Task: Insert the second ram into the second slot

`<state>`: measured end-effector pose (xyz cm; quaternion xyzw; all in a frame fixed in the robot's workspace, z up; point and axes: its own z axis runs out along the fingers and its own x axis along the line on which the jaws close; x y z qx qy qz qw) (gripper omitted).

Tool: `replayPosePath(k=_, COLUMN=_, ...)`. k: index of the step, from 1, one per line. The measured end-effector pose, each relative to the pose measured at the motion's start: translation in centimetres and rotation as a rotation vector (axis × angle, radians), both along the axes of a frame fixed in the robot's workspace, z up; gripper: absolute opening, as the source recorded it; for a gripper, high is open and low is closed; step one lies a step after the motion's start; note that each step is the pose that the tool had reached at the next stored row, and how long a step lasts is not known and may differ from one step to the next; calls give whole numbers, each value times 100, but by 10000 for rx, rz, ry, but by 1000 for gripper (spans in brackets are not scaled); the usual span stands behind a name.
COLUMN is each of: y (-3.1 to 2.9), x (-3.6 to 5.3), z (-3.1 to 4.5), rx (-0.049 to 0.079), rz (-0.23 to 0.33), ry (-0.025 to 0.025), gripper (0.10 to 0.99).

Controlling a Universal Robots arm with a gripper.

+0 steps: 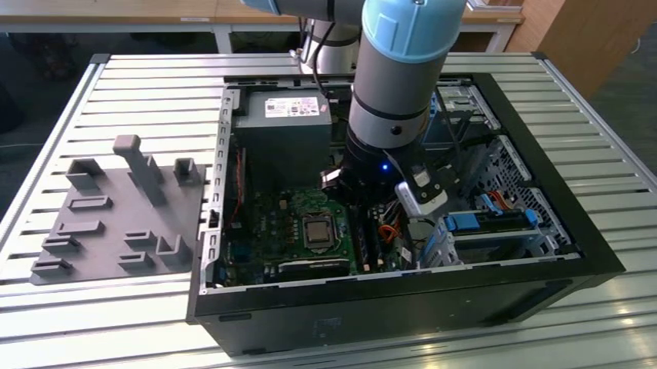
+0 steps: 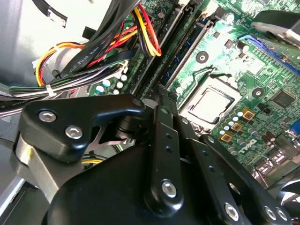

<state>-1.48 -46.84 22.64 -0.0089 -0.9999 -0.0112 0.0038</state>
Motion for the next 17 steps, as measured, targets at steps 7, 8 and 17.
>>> replayPosePath(k=7, y=0, x=0, z=-33, rx=-1, rz=-2, ry=0, gripper=106)
replayPosePath(k=8, y=0, x=0, z=-40, rx=0, rz=-1, ry=-2, gripper=106)
replayPosePath(k=17, y=0, x=-1, z=-116, rx=-17, rz=-1, ry=3, gripper=106)
